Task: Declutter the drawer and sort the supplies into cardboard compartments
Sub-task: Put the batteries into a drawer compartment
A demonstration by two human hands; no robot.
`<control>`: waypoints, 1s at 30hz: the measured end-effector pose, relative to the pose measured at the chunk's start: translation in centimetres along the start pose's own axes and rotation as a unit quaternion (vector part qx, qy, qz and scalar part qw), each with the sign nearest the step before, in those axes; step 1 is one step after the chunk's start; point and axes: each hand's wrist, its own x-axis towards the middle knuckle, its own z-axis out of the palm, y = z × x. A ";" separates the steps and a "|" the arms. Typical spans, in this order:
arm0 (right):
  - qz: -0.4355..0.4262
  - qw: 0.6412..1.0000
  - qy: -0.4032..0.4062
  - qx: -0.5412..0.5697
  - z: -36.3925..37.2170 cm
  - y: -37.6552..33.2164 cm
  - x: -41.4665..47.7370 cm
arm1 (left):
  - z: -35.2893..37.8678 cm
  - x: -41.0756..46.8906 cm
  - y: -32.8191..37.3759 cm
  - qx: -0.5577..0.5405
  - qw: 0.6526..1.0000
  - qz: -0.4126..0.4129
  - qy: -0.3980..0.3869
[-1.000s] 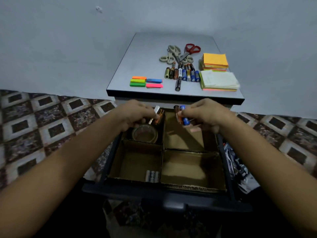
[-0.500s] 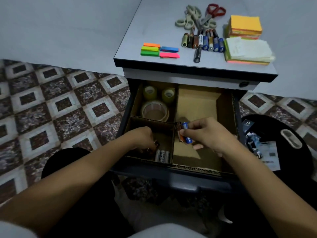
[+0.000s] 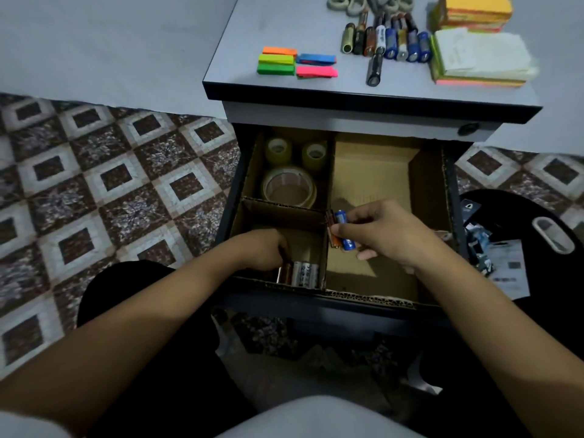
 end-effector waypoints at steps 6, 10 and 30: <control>0.011 1.000 -0.019 0.019 1.6 0.2 0.5 | 0.0 -1.0 -0.5 -0.013 0.999 -0.013 -0.028; 0.017 0.997 -0.050 0.051 2.1 -0.7 1.0 | -1.4 -2.2 0.0 -0.135 0.990 -0.030 0.032; 0.068 0.989 -0.090 -0.096 10.4 -0.9 6.1 | -0.1 -1.0 -4.4 -0.215 0.905 0.022 0.367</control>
